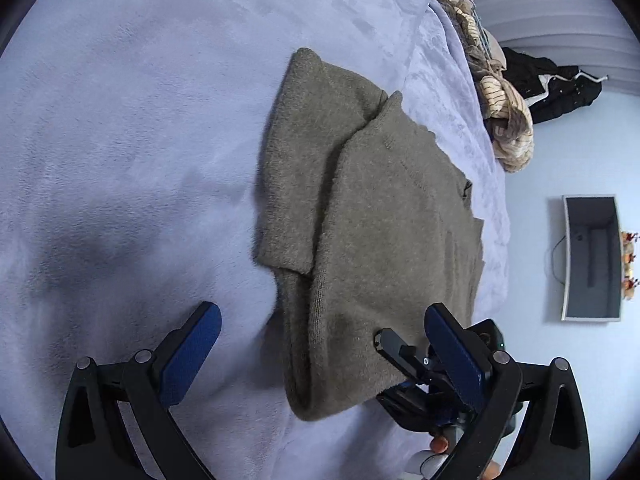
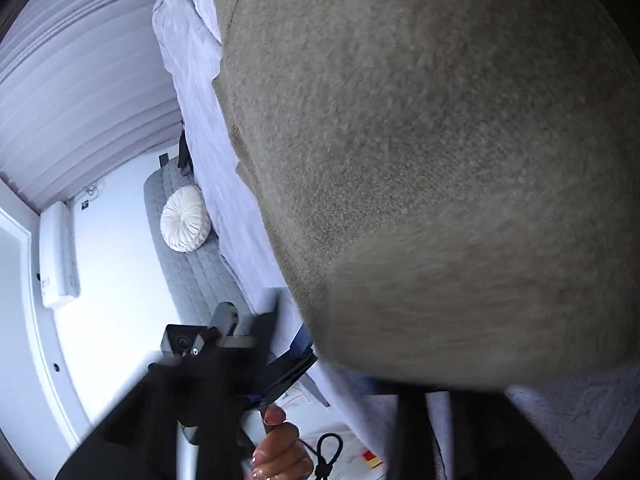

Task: Fold small clothes
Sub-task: 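Grasp the folded sweater's edge with both tools and lift it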

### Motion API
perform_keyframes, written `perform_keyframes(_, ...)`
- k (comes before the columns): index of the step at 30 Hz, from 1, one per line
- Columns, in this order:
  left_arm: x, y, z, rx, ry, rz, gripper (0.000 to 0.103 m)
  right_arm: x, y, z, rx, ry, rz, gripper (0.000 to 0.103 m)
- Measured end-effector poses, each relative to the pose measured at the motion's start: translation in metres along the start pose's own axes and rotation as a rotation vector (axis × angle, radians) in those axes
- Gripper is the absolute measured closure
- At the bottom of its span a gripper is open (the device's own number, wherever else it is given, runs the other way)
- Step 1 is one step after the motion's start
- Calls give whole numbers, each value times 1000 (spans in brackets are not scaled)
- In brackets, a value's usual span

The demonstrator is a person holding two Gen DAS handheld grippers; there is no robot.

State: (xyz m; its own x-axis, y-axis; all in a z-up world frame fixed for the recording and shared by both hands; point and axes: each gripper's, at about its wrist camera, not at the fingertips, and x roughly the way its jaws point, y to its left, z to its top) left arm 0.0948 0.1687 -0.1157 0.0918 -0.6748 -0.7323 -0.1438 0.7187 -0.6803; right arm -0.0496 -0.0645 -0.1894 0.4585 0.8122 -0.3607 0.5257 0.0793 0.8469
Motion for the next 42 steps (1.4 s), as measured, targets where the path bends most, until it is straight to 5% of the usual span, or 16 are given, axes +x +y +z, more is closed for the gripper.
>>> perform_keyframes(10,47,-40,46,-10,71,-193,1,-20,64,-8,-275,23,30,94)
perform_keyframes(16,75,-87,48,110,101,-84,2,-13,62,-13,-262,56,-67,92)
perform_keyframes(19,91,-96,43,183,122,74,45,-13,56,-21,-279,136,-216,86)
perform_keyframes(20,98,-98,41,219,136,156,68,-17,55,-24,-292,161,-259,85)
perform_keyframes(23,98,-100,38,254,124,192,80,-45,61,-25,-355,146,-339,74)
perform_keyframes(27,90,-118,32,323,66,236,81,-98,89,-8,-464,-60,-434,72)
perform_keyframes(31,92,-139,25,408,32,328,81,-112,115,29,-534,-229,-540,83)
perform_keyframes(34,90,-149,23,432,9,357,81,-98,113,51,-559,-233,-571,84)
perform_keyframes(37,84,-168,19,465,-21,359,82,-67,88,69,-583,-148,-711,84)
perform_keyframes(42,77,-226,3,640,-81,403,83,-68,85,64,-644,-164,-707,85)
